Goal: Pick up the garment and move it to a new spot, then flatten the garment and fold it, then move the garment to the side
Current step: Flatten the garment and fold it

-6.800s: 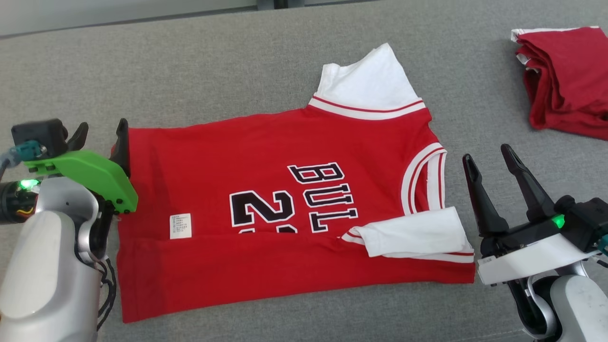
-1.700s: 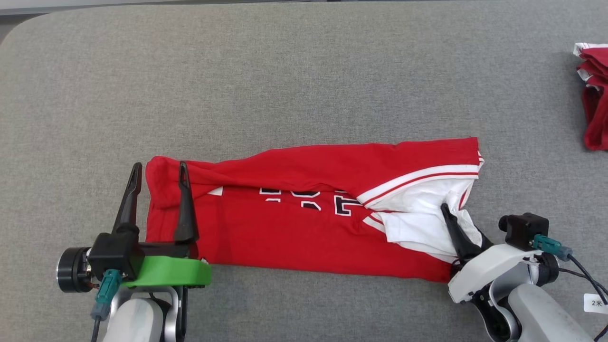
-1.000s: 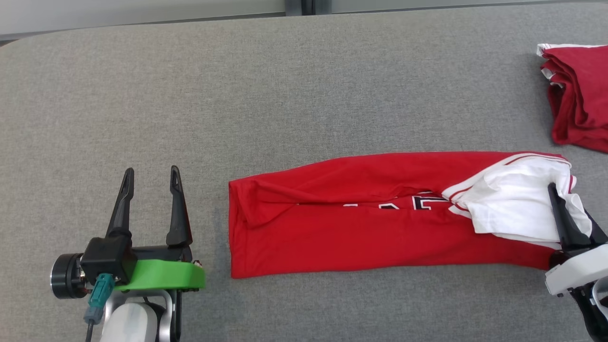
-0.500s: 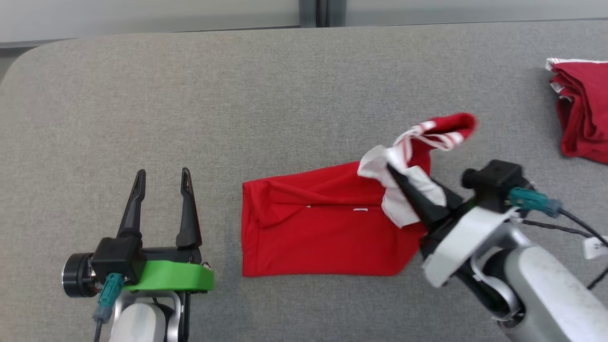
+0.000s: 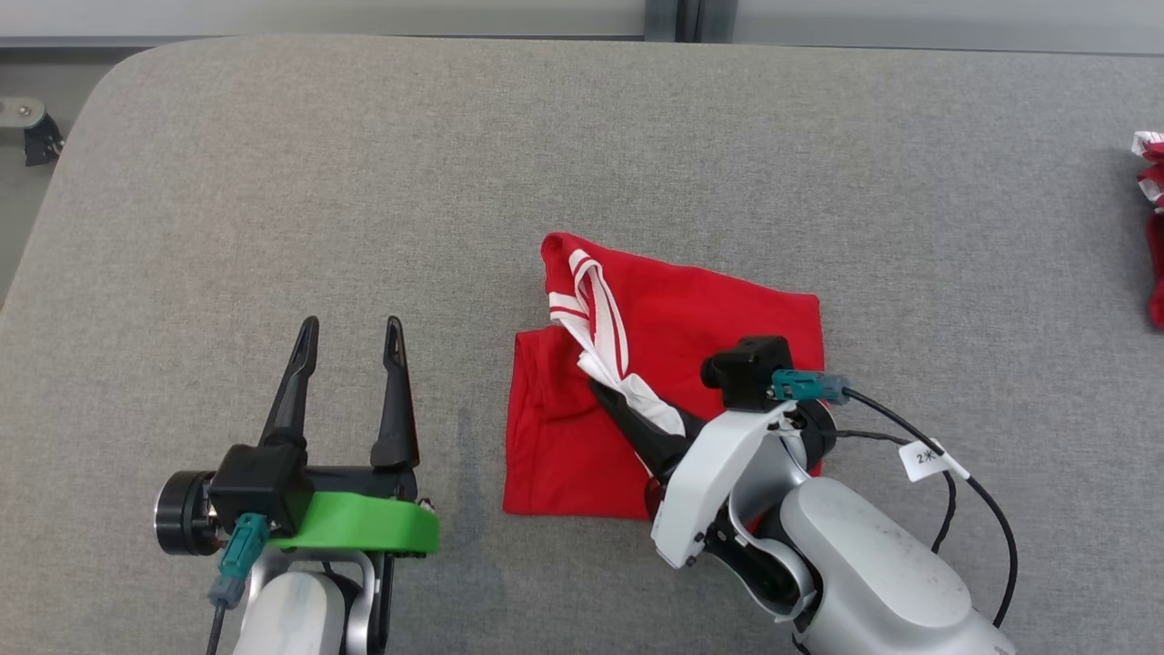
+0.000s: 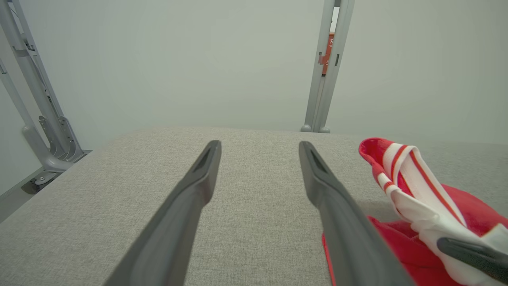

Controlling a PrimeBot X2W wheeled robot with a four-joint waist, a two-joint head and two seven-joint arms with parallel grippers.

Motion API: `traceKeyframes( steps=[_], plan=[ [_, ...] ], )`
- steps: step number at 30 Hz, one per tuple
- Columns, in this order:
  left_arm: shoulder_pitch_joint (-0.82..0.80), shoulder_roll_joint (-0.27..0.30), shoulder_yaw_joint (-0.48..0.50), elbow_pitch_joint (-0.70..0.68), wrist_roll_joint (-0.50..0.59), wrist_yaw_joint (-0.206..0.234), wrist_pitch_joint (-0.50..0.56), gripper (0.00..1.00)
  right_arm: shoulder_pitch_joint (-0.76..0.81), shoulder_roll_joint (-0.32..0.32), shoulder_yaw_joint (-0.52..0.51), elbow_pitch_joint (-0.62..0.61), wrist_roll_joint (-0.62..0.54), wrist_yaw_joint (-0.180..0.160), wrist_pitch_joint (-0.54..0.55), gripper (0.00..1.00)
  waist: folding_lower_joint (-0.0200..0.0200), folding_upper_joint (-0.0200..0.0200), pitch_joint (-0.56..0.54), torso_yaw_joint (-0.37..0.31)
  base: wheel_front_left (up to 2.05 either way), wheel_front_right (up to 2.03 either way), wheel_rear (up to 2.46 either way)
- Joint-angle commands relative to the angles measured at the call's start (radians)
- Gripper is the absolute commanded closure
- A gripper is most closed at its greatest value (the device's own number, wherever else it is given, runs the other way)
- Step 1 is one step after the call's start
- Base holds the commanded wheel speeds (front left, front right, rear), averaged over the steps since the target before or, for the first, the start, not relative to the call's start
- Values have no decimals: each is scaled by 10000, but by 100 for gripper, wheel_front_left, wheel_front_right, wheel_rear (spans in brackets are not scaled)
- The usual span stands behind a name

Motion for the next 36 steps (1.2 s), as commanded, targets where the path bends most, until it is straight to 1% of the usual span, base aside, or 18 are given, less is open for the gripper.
traceKeyframes(
  steps=[1, 2, 3, 5, 7, 10, 12, 15, 18, 22, 24, 27, 29, 36],
  plan=[
    [-140, -19, 2, 11, 108, -42, -28, 0, -220, 61, 28, 222, 91, -2, -289, 73, 0, 0, 65, 36, 0, 0, 0],
    [-159, -24, 0, 12, 113, -48, -28, 0, -324, 124, 90, 427, 130, -2, -466, 31, 0, 0, 99, 37, 0, 0, 0],
    [-174, -27, 0, 14, 119, -48, -28, 0, -397, 176, 150, 524, 180, -2, -666, 0, 0, 0, 121, 30, 0, 0, 0],
    [-207, -35, 22, 15, 129, -60, -28, 0, -591, 233, 304, 646, 157, -2, -1199, 0, 0, 0, 170, 4, 0, 0, 0],
    [-228, -42, 65, -2, 157, -50, -28, 0, -780, 242, 508, 493, 193, -2, -1846, 0, 0, 0, 237, -67, 0, 0, 0],
    [-234, -50, 136, 1, 209, -39, -28, 0, -1041, -8, 658, 78, 171, -2, -2834, 0, 0, 0, 295, -212, 0, 0, 0],
    [-213, -51, 183, 6, 246, -34, -28, 0, -1081, -268, 459, -296, 21, -2, -3169, 0, 0, 0, 310, -327, 0, 0, 0],
    [-161, -55, 248, 7, 304, -12, -29, 0, -788, -777, -348, -882, -418, -4, -3363, 0, 0, 0, 301, -504, 0, 0, 0],
    [-80, -36, 343, -20, 385, 22, -28, 0, -107, -1353, -1620, -1487, -1095, -2, -3396, 0, 0, 0, 271, -726, 0, 0, 0],
    [42, 43, 475, -36, 469, 28, -28, 0, 1129, -1886, -3256, -2234, -1768, -2, -3407, 0, 0, 0, 206, -1004, 0, 0, 0],
    [86, 90, 552, -50, 496, 26, -28, 0, 1799, -2039, -3968, -2453, -1984, -2, -3404, 0, 0, 0, 164, -1127, 0, 0, 0],
    [215, 169, 650, -42, 542, 33, -28, 0, 2688, -2094, -4857, -2787, -2252, -2, -3404, 0, 0, 0, 81, -1305, 0, 0, 0],
    [264, 232, 687, -40, 569, 38, -28, 0, 3182, -2027, -5253, -2965, -2377, -2, -3404, 0, 0, 0, 25, -1413, 0, 0, 0],
    [449, 349, 714, 20, 565, 10, -28, 0, 4080, -1768, -5744, -3572, -2595, -2, -3225, 0, 0, 0, -117, -1601, 0, 0, 0]
  ],
)
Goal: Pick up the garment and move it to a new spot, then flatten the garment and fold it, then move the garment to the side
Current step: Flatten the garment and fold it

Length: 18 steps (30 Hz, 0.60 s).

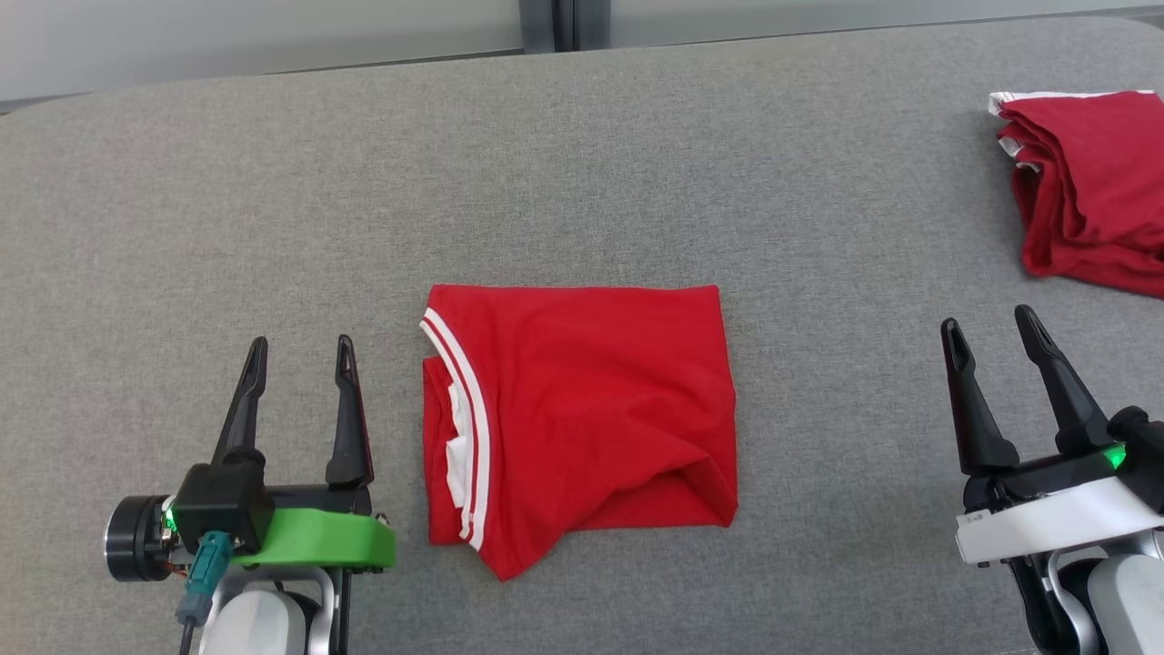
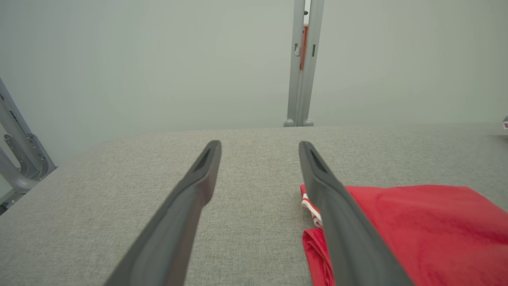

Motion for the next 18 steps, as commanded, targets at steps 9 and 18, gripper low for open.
traceKeyframes(
  steps=[9, 18],
  plan=[
    [189, 81, -73, 104, 21, -21, -28, 0, 424, 165, -235, -396, -173, -2, 291, 0, 0, 0, -229, -50, 0, 0, 0],
    [42, 89, -173, 94, 62, -64, -28, 0, 273, -114, 208, -183, -52, -2, 551, 100, 0, 0, -244, 134, 0, 0, 0]
  ],
)
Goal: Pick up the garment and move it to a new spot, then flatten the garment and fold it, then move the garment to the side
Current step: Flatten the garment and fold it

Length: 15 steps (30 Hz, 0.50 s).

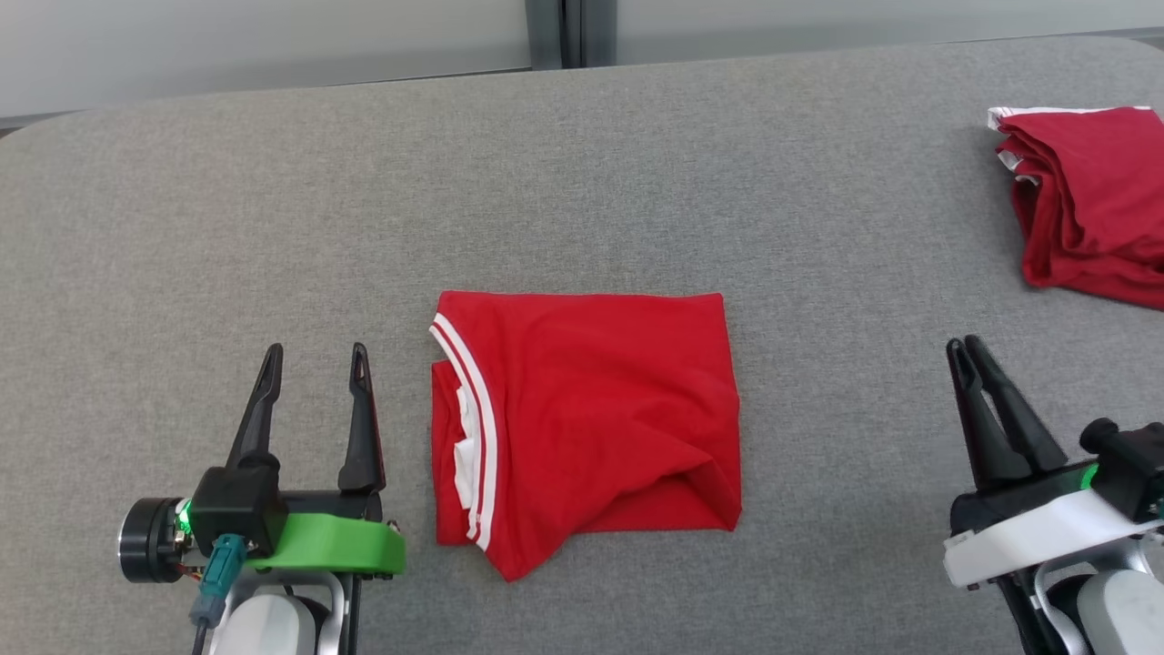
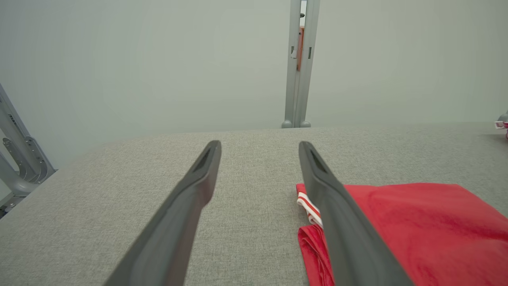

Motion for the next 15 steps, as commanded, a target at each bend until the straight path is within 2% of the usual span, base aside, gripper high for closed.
traceKeyframes(
  steps=[1, 6, 7, 9, 15],
  plan=[
    [-96, 60, -8, -6, 73, -72, -28, 0, -190, -158, 361, 188, 103, -2, 52, 100, 0, 0, 49, 122, 0, 0, 0],
    [-298, 23, -119, -48, 121, -85, -28, 0, -974, -413, 2169, 1081, 515, -2, 26, 100, 0, 0, 214, 397, 0, 0, 0],
    [-357, -13, -154, -41, 82, -82, -28, 0, -1420, -438, 3050, 1593, 756, -4, -21, 100, 0, 0, 268, 528, 0, 0, 0],
    [-443, -53, -204, -19, 53, -96, -28, 0, -1925, -484, 3942, 2179, 1046, -4, -123, 100, 0, 0, 315, 660, 0, 0, 0],
    [-491, -109, -221, -28, 75, -87, -28, 0, -3081, -631, 5848, 3412, 1866, -6, -400, 100, 0, 0, 372, 868, 0, 0, 0]
  ],
)
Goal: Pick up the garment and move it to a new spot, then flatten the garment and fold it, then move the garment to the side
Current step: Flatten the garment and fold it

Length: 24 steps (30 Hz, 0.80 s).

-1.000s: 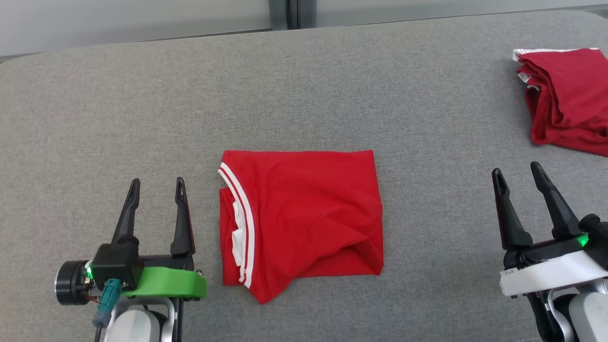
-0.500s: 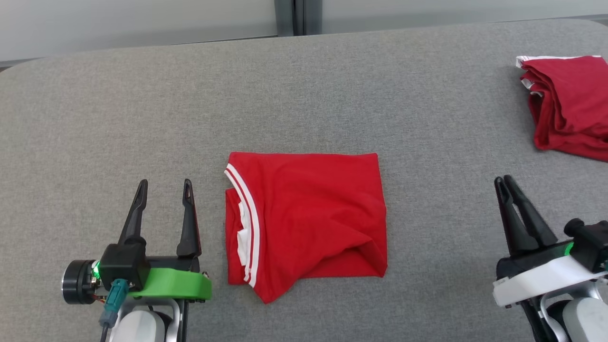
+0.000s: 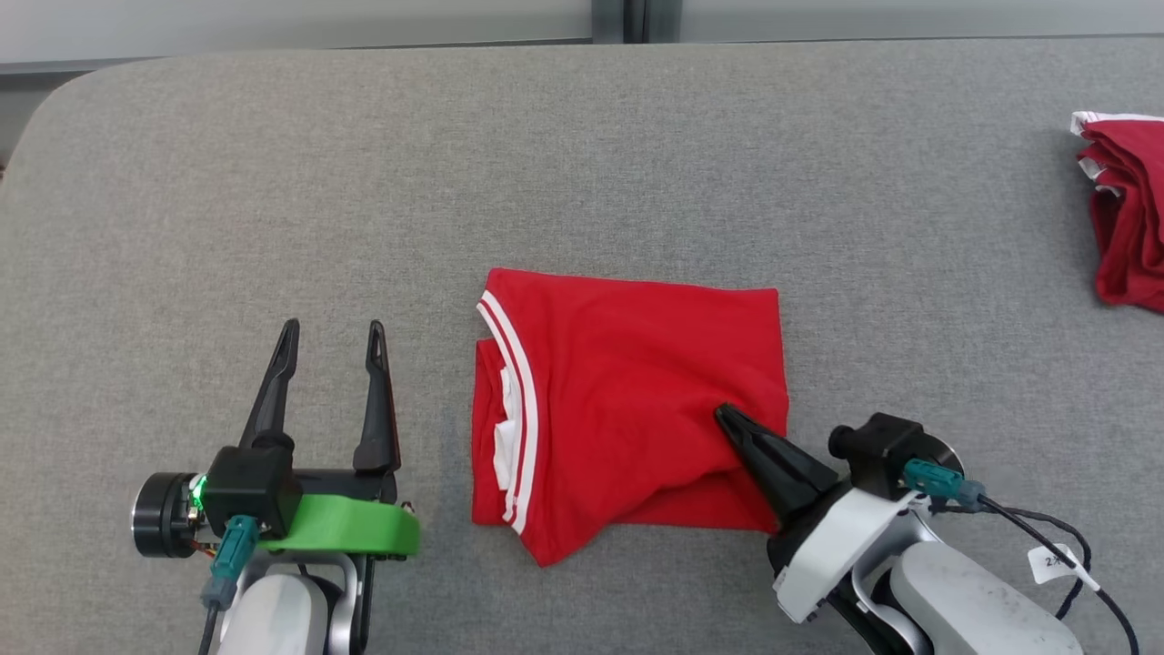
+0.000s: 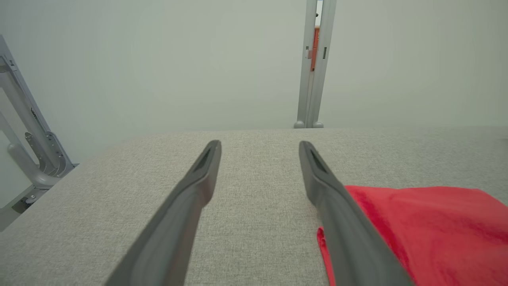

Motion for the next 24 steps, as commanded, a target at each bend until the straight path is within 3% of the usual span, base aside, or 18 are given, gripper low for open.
traceKeyframes(
  steps=[1, 24],
  plan=[
    [-121, -8, 12, -28, 48, -14, -28, 0, -267, -112, 304, 175, 208, -9, -111, 100, 0, -1, 39, 72, 0, 0, 0],
    [-259, -111, 143, -139, 163, -59, -28, 0, -1822, -514, 3692, 1803, 2456, -8, -145, 100, 0, -1, 315, 121, 0, 0, 0]
  ],
)
